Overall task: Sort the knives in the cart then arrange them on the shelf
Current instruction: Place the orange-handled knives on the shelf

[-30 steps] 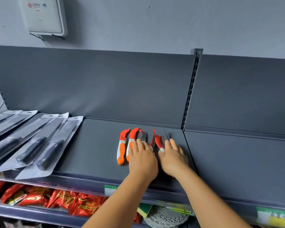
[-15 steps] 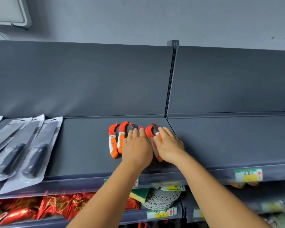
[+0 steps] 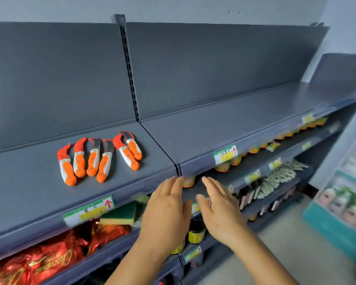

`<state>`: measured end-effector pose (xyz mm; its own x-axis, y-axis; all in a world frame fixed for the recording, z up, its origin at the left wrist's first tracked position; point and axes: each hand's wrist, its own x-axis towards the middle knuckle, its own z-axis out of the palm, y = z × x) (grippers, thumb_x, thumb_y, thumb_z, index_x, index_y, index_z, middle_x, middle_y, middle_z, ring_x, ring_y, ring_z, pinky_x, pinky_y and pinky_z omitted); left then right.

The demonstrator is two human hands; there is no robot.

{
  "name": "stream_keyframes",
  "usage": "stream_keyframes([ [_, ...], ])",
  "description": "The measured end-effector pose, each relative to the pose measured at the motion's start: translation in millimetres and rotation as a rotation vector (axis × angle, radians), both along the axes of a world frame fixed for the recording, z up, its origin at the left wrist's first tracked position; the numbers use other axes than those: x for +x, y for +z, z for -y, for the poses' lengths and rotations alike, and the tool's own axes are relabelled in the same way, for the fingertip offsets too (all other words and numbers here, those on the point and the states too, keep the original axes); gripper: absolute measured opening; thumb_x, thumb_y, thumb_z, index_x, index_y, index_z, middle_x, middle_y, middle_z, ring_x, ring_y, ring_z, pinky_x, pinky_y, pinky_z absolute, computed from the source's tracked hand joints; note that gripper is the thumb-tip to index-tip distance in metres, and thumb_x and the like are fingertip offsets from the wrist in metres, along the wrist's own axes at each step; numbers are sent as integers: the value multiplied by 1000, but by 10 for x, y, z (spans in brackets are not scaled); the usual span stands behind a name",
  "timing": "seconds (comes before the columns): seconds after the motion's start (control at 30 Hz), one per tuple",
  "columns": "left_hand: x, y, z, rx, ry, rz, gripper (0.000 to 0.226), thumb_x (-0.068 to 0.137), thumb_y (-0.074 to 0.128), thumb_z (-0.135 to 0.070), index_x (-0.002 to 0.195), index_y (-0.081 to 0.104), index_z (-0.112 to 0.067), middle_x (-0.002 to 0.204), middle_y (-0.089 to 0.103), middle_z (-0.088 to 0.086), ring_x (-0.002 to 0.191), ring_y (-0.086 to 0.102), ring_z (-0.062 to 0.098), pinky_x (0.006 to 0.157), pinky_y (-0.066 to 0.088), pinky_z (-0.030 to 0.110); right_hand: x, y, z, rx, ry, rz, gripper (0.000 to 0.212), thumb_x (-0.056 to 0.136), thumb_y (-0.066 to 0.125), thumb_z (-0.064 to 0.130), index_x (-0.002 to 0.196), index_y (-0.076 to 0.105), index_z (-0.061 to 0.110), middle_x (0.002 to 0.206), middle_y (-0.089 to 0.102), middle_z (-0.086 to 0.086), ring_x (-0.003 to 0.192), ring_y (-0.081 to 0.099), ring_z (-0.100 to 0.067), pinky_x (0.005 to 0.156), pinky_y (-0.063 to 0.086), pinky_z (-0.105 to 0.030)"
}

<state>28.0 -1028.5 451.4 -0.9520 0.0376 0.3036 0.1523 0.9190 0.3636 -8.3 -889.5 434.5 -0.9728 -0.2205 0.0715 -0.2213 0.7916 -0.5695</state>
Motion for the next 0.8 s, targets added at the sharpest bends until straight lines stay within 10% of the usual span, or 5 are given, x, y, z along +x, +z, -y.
stream_keyframes([
  [0.23, 106, -581, -847, -60, -223, 199, 57, 97, 37, -40, 149, 24, -19, 153, 29, -3, 140, 26, 15, 113, 19, 24, 449, -630, -944, 28, -270, 161, 74, 87, 21, 60, 149, 27, 19, 155, 27, 3, 142, 24, -15, 114, 21, -31],
  [0.8, 762, -1544, -3682, -173, -629, 571, 59, 99, 38, -38, 151, 17, -20, 156, 22, -3, 142, 22, 12, 116, 16, 25, 1840, -1504, -3764, -70, -736, 436, 56, 99, 40, 39, 149, 26, 19, 155, 27, 0, 141, 26, -19, 115, 21, -31],
])
